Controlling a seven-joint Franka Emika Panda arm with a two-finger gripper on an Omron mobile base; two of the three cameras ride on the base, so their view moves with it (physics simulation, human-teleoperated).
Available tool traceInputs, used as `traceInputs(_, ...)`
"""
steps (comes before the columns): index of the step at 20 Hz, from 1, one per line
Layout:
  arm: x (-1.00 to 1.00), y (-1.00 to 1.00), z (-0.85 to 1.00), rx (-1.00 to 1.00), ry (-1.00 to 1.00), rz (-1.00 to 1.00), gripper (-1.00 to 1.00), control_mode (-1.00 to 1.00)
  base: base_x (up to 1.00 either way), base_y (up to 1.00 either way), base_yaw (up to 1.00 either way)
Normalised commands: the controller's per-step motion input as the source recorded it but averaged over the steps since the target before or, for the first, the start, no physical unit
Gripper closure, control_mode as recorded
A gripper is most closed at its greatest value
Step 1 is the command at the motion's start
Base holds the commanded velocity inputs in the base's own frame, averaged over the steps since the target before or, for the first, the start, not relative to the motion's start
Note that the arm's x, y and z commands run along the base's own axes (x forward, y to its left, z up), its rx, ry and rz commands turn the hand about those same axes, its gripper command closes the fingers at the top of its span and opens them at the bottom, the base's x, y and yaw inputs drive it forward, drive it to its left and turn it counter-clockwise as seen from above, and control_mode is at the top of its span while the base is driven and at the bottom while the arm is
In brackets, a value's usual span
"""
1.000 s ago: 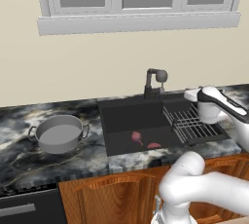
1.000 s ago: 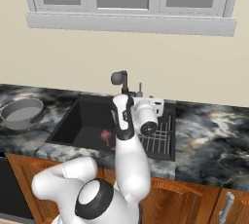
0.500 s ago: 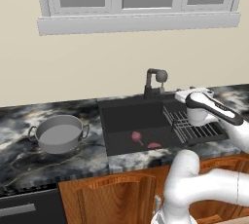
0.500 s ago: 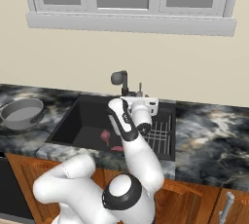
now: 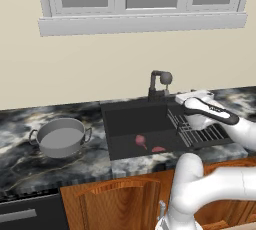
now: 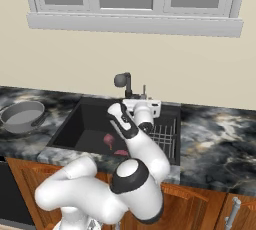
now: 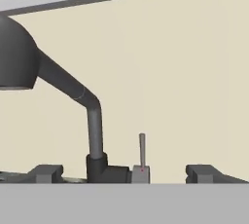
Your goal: Dump the onion from the pot into the sink. Then turn on the water and wash the onion. Then turn off the water and put the onion back in the pot.
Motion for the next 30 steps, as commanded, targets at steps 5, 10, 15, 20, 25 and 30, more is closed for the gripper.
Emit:
traceInputs(5,0.16,-0.02,0.0,0.0,0.01,0.1,-1.0,-1.0,0.0,0.0,0.0)
traceInputs(10,0.24,-0.03,0.0,0.0,0.0,0.05,-1.0,-1.0,0.0,0.0,0.0)
traceInputs(15,0.05,0.01,-0.1,0.0,0.0,0.05,-1.0,-1.0,0.0,0.0,0.0)
traceInputs(20,0.27,0.1,-0.24,0.0,-0.07,0.03,-1.0,-1.0,0.0,0.0,0.0)
traceInputs(25,0.1,0.01,-0.12,0.0,-0.09,0.0,-1.0,-1.0,0.0,0.0,0.0)
traceInputs(30,0.15,0.0,-0.12,0.0,-0.02,0.0,-1.0,-1.0,0.0,0.0,0.0)
